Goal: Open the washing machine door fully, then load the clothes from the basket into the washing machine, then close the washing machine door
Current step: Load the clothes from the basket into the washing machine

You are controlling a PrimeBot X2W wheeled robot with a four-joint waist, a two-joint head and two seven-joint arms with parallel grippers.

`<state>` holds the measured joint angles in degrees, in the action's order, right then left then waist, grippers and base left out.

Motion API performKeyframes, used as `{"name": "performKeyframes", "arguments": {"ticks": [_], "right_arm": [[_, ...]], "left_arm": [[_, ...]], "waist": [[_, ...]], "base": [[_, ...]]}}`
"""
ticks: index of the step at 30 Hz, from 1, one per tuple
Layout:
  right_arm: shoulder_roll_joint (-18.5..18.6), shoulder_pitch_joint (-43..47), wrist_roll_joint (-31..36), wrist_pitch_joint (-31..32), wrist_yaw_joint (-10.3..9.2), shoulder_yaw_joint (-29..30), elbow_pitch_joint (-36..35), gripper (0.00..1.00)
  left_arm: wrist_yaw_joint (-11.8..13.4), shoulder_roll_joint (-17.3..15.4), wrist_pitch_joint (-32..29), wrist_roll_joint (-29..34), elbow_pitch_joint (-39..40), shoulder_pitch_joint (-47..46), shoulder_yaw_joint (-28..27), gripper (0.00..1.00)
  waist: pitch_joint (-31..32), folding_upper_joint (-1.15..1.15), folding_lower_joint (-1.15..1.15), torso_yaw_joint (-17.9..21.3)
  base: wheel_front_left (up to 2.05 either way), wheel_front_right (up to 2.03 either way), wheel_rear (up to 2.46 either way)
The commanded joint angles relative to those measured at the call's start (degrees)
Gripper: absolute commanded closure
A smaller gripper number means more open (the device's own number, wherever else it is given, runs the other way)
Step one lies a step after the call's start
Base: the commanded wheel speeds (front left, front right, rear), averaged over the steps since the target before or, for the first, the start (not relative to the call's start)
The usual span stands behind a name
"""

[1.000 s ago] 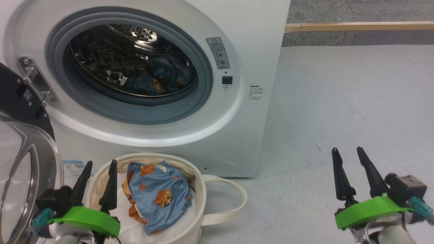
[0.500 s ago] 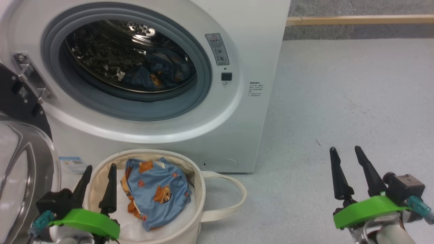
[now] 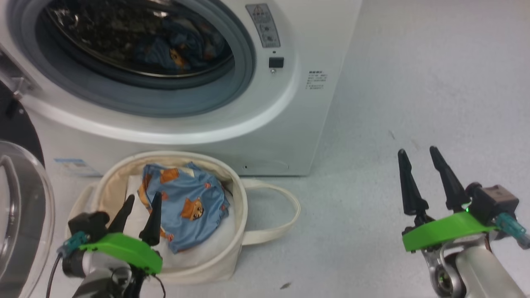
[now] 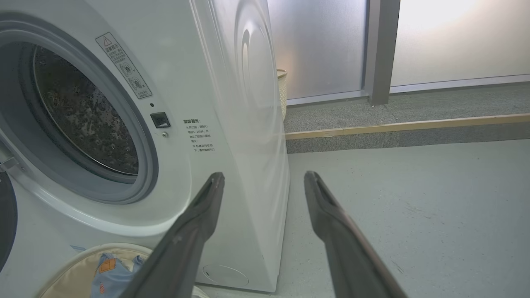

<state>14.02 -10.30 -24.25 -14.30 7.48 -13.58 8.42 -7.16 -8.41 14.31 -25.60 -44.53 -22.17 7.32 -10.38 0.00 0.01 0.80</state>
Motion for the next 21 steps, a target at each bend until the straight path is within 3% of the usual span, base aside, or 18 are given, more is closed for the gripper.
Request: {"name": "performKeyframes", "arguments": {"ticks": [1,21], "right_arm": [[0.91,-2.30,0.79,-0.70,0.01,-0.41,-2.30,0.00],[2.15,-9.84,5.00,-0.70,0.01,0.24,-5.91,0.00]], "left_arm": [[-0.33,-1.60,0.69,-1.29,-0.41,-3.29,-0.44,0.00],[-0.33,-3.95,0.69,-7.67,-9.96,-17.71,9.89,0.00]], "waist": [[-3.78,0.00,-0.01,0.03],[-20.29,0.00,-0.01,-0.08]], "base": [[0.00,0.00,0.00],[0.00,0.00,0.00]]}}
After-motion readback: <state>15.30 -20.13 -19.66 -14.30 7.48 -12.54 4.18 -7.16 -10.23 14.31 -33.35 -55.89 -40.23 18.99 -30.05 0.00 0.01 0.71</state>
